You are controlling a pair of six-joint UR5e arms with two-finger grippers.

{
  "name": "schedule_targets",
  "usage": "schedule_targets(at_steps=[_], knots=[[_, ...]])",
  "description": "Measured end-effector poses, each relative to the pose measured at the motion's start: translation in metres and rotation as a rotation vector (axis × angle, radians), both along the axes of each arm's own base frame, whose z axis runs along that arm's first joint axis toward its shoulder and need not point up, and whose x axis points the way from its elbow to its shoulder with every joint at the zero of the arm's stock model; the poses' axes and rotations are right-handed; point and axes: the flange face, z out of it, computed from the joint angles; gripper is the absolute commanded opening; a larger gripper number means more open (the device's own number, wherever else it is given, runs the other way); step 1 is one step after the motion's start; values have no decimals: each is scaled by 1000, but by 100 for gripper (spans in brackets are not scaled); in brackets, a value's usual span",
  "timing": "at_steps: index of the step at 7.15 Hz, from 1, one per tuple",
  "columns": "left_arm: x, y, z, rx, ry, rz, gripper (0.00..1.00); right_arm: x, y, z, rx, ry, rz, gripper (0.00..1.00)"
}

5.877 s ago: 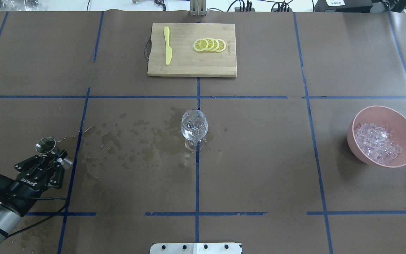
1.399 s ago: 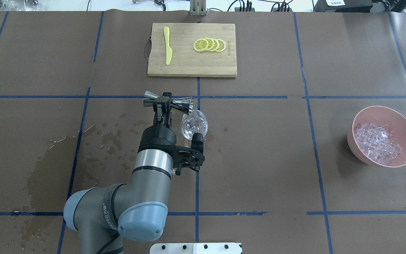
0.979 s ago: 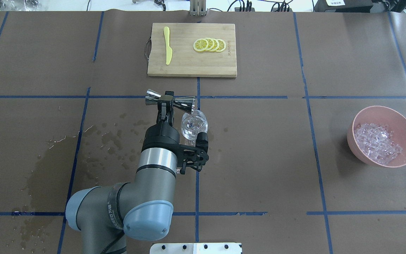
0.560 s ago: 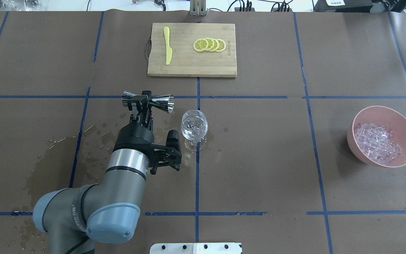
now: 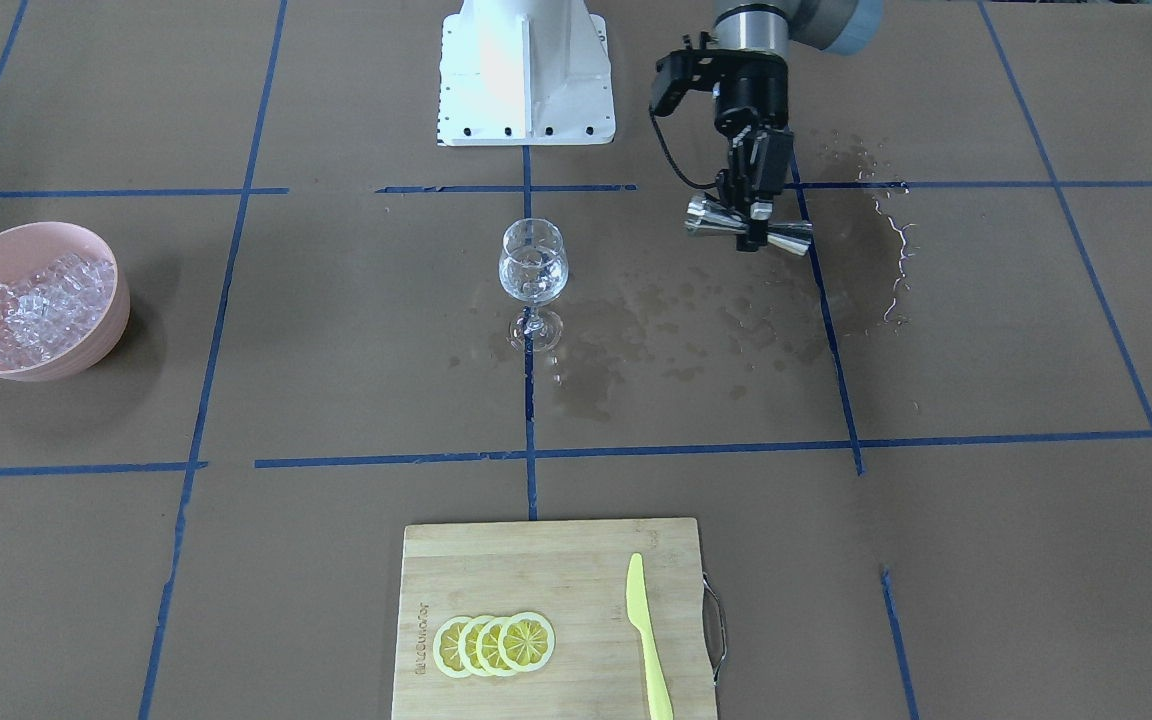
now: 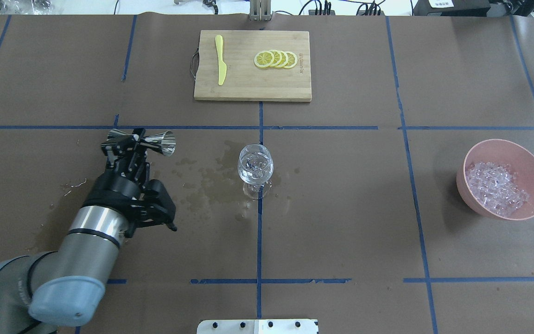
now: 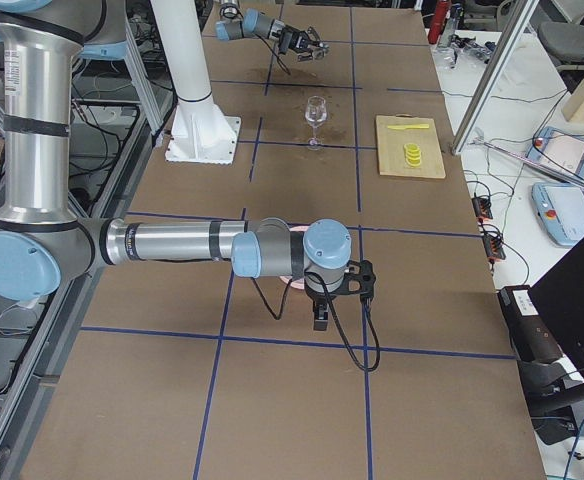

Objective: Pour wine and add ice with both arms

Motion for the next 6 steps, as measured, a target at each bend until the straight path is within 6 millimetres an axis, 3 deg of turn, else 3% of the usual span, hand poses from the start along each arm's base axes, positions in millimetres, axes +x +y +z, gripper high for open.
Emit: schedule_targets(at_steps=[2, 3, 4, 6], knots=[[-49, 12, 71, 10, 93, 42, 0, 0, 0, 0, 0, 0, 0, 100], [-57, 13, 97, 2, 62, 35, 0, 0, 0, 0, 0, 0, 0, 100], [-58, 14, 117, -13, 70, 25, 0, 0, 0, 0, 0, 0, -1, 100], [-58, 16, 133, -60, 229, 22, 0, -1, 0, 0, -1, 1, -2, 100]])
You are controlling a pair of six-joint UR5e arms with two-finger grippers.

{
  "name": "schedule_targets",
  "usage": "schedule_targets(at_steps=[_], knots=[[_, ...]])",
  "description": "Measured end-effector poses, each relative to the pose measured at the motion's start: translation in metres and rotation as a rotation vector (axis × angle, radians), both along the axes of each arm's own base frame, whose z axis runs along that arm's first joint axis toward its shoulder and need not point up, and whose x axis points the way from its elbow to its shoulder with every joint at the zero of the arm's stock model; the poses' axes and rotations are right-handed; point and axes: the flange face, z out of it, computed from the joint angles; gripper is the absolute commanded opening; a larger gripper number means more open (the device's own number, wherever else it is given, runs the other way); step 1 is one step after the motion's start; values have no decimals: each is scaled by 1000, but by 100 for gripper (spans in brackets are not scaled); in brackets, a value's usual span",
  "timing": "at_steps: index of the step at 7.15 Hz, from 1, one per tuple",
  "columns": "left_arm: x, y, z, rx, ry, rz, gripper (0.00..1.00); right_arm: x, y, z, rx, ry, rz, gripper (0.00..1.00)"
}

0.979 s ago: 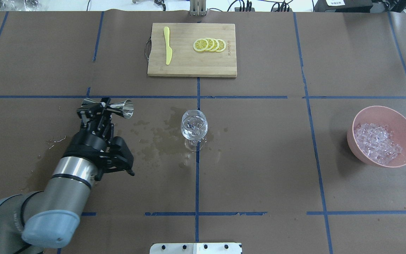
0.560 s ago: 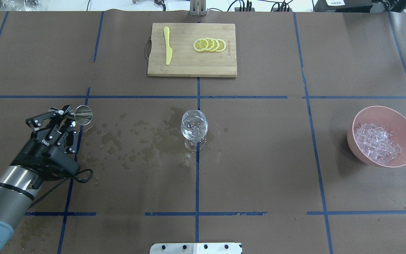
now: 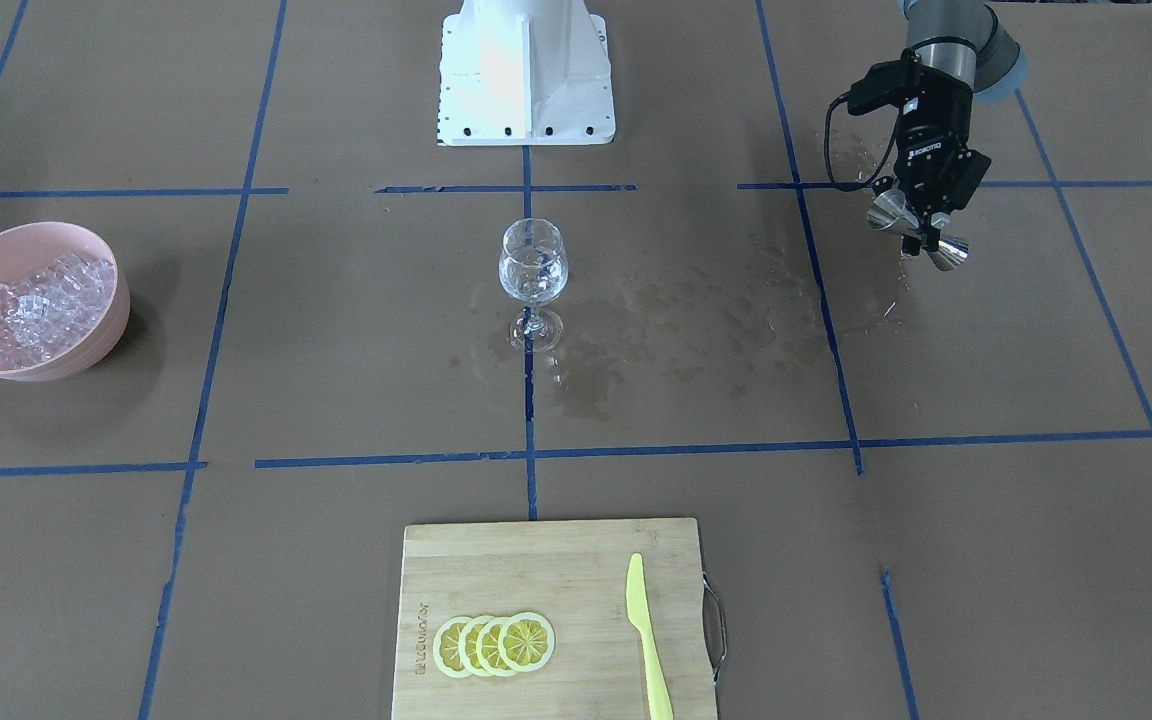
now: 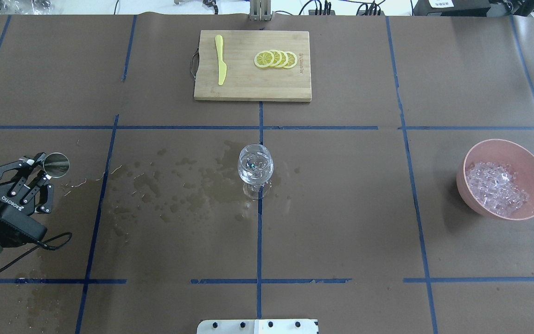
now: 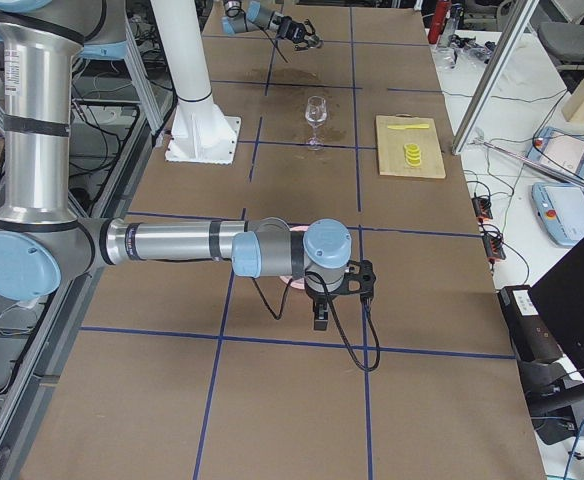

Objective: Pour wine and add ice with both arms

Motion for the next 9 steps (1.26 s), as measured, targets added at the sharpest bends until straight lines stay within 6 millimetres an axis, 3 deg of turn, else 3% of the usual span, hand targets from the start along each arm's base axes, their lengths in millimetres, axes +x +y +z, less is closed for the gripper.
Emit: schedule_targets(at_steps=[7, 9], knots=[[2, 3, -3, -198, 620, -7, 0, -1, -1, 0, 1, 1, -2, 100], [4, 5, 5, -266, 794, -11, 0, -1, -1, 0, 1, 1, -2, 100]])
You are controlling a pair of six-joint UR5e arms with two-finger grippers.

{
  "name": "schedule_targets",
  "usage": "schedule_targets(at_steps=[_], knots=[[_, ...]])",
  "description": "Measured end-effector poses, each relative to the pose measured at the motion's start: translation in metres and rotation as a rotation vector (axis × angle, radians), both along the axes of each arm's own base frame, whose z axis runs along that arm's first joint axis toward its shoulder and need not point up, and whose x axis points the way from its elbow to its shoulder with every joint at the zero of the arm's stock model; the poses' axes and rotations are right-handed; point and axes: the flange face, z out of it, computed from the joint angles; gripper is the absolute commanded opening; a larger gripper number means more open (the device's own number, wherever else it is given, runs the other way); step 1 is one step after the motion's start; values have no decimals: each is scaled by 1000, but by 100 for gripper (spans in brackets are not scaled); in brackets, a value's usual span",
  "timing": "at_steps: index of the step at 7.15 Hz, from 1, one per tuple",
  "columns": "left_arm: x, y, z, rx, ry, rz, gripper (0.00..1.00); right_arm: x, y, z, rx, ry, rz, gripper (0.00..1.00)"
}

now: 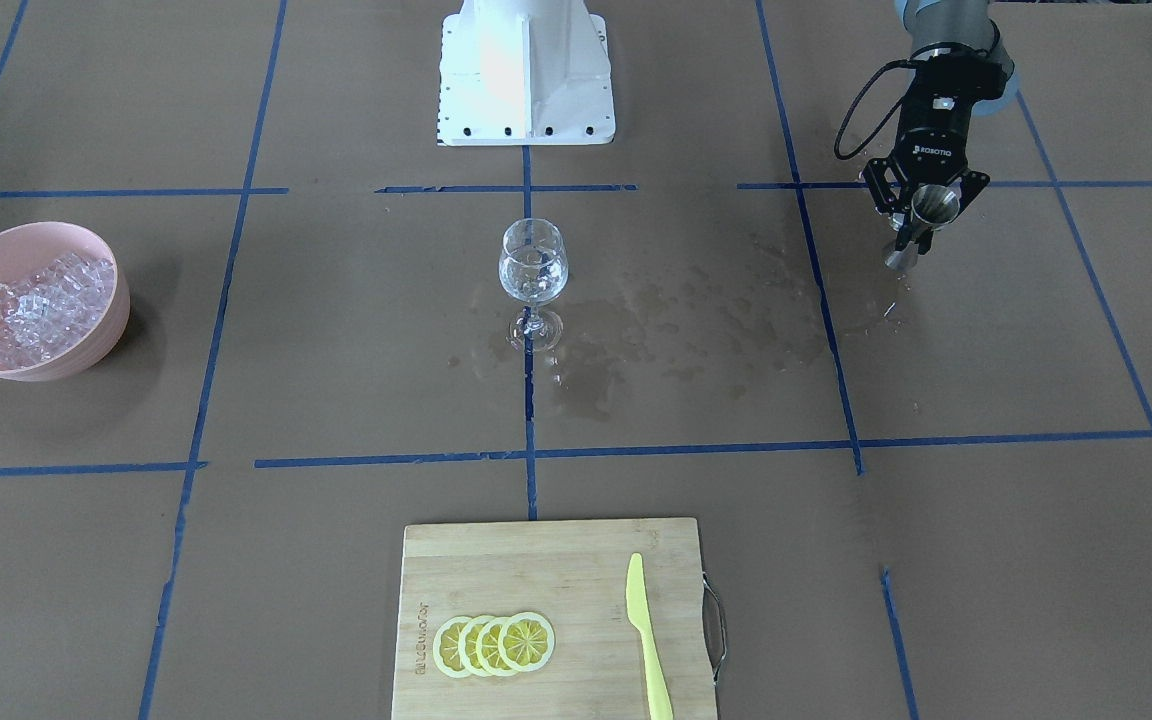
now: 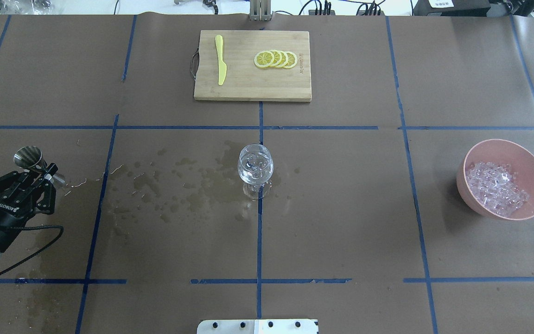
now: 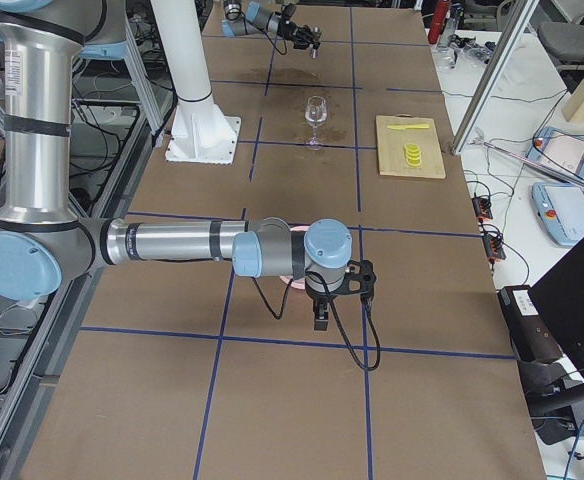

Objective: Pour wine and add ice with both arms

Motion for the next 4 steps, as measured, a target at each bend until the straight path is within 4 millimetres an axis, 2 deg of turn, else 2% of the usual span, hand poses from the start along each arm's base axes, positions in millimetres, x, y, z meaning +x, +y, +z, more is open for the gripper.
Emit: schedule_targets(at_steps=[2, 4], knots=[[7, 1, 30, -78, 111, -3, 0, 0, 0, -1, 1, -1, 1, 100], [30, 10, 43, -108, 144, 25, 0, 0, 0, -3, 5, -1, 1, 100]])
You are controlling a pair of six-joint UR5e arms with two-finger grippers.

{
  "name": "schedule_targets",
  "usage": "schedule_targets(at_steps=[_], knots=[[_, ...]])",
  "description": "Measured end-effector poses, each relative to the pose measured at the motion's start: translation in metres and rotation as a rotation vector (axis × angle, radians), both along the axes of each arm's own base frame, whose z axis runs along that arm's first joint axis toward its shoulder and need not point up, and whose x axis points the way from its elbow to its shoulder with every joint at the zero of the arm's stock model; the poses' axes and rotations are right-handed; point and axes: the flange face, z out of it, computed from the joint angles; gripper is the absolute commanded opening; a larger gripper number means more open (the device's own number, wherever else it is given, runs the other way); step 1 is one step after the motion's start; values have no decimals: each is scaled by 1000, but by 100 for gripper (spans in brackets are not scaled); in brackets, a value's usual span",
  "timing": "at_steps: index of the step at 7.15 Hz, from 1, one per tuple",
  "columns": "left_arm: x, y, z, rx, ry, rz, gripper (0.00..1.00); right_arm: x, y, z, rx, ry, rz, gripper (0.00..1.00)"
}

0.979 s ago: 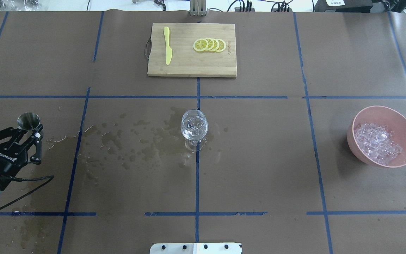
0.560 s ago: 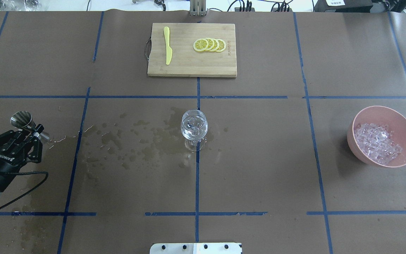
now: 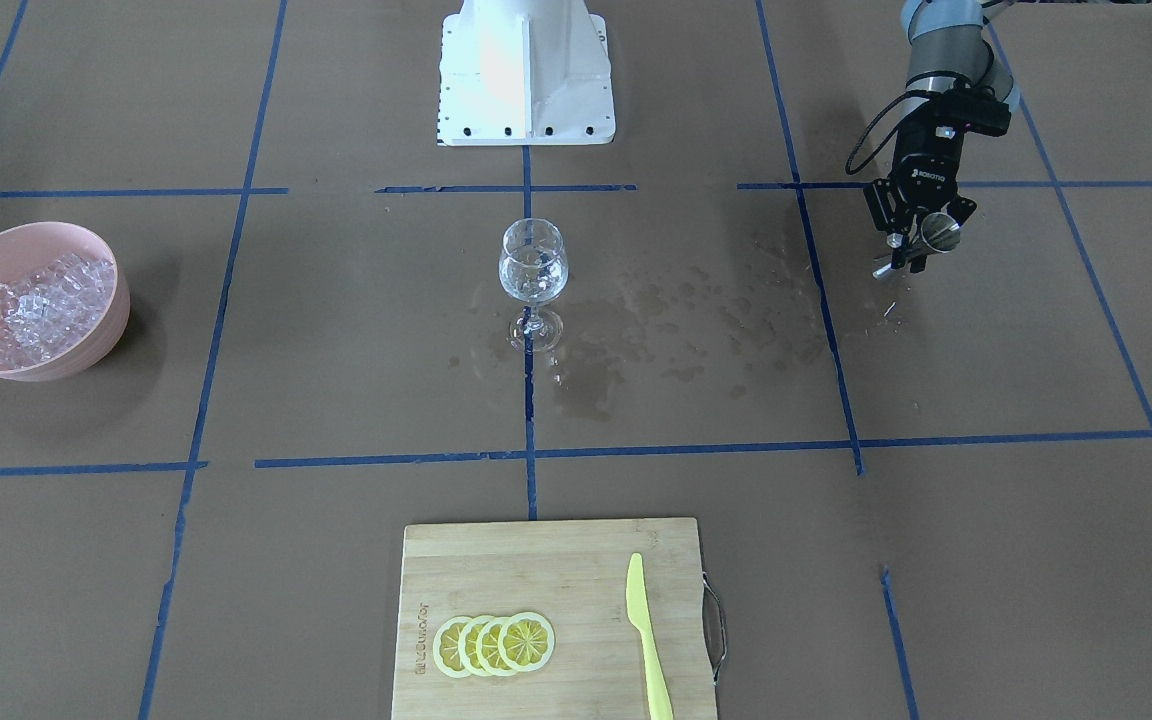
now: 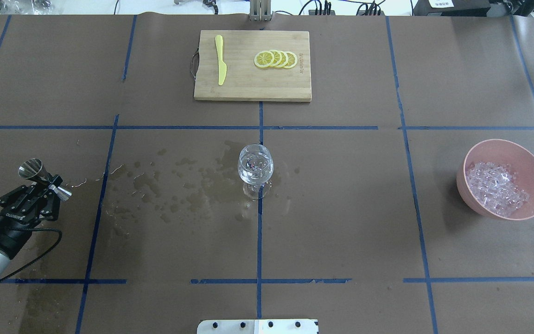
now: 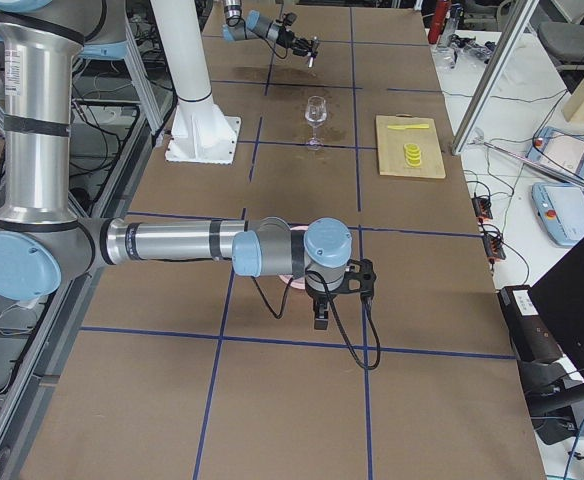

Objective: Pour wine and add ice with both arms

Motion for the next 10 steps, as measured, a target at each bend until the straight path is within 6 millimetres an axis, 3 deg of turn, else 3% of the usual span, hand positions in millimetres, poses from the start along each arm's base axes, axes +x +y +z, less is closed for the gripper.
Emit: schedule_targets(at_steps=[3, 5, 10], knots=[[22, 9, 21, -5, -46, 26, 0, 0, 0, -2, 5, -1, 0, 100], [23, 10, 25, -5, -62, 30, 0, 0, 0, -1, 2, 0, 0, 100], [25, 11, 27, -7, -67, 37, 13, -1, 0, -1, 0, -1, -1, 100]])
